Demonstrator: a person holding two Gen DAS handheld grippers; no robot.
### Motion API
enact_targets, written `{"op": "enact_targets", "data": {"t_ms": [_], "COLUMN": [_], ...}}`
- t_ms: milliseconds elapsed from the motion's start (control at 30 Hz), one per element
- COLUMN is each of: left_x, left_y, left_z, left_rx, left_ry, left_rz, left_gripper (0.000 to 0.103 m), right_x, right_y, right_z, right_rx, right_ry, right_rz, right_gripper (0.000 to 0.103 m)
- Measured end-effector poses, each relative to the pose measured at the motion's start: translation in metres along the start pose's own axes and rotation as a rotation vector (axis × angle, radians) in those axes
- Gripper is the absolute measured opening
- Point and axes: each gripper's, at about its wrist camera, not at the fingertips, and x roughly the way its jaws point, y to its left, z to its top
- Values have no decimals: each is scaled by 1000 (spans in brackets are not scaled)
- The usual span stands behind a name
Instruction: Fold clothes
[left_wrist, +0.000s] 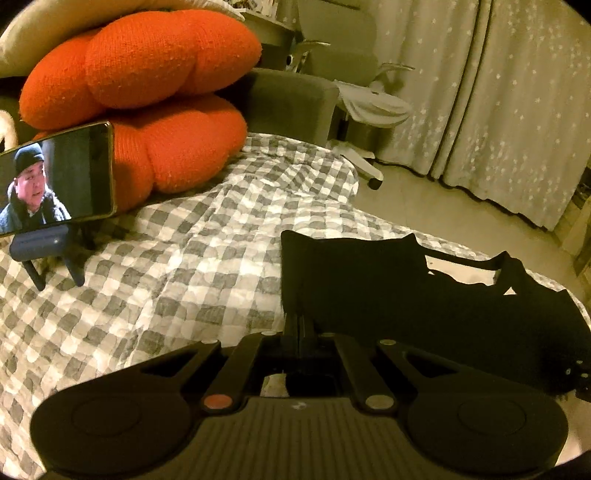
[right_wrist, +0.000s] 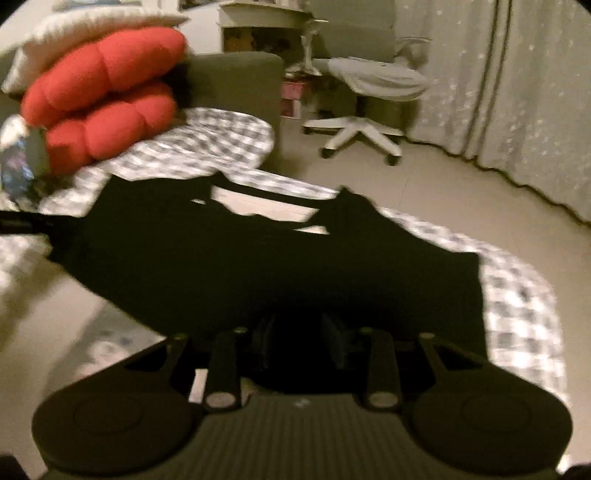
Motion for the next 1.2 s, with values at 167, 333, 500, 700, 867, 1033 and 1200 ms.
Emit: {"op": "enact_targets", "data": {"t_ms": [167,333,500,700,867,1033,1200], "left_x": [-2,-5,-7,-9,-10,-15,-19], "left_y": [0,3,7,1,8,22,37], "left_z": [-1,-2,-1,-3,-1,4,8], "left_rx": [8,7,-9,22,-6,-58,-113], "left_ry": [2,8,15,11,24,13,4], "left_rz": [6,11,9,29,20,11,3], "left_gripper": [1,1,1,1,1,1,1], "right_x": [1,-2,-6,-1,0,0,-3], "right_y": [26,41,59,89,92,98,103], "right_z": [-4,-5,-7,-16,-12,-13,-11], "right_rx": [-57,-73,-119,-225,-186,-192,-200], "right_ry": [-15,-38,-53,-62,-72,-85,-104], "right_rz": [15,56,105,103,144,167,198], "right_gripper": [29,27,27,36,36,36,36]}}
